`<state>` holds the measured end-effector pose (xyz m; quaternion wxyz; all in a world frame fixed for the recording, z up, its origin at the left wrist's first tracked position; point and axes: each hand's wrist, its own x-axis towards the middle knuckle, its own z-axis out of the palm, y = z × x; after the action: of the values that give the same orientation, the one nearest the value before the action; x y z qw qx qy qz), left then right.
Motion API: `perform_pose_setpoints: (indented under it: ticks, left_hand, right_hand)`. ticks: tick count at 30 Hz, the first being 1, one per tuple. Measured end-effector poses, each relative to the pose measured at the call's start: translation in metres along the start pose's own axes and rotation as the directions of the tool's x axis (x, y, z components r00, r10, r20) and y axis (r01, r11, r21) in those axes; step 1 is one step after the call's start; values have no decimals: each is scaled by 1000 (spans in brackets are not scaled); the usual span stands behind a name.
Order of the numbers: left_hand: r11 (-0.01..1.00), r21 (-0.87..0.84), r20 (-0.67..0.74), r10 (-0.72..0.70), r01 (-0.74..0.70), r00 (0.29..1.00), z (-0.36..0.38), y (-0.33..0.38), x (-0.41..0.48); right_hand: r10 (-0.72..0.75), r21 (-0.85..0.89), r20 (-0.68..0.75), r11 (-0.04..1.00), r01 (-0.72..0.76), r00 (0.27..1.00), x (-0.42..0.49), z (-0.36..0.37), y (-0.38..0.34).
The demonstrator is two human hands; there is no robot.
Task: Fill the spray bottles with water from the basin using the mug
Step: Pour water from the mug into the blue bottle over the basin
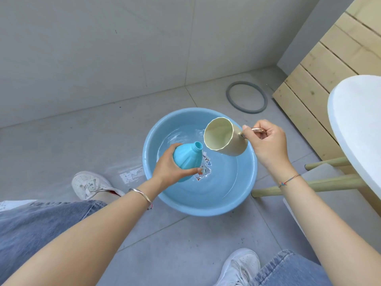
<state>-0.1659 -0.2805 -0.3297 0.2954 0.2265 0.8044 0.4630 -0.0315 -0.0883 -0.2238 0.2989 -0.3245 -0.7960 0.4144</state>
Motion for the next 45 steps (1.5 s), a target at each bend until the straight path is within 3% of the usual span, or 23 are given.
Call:
perform_pose_setpoints:
  ticks: [13,27,45]
  left_hand:
    - [999,51,-14,-15,15,1000,7,-5,-1]
    - [999,36,-10,-24,25,1000,12,-12,-3]
    - [998,48,-6,-30,30,1000,18,-13,-4]
  right_hand:
    - [-255,-233,51,937,259,966,-8,-2,-13]
    - [-320,-302,41,899,317,947,-5,-3,-21]
    - [-519,-440,119,736,514,846,-5,1,-32]
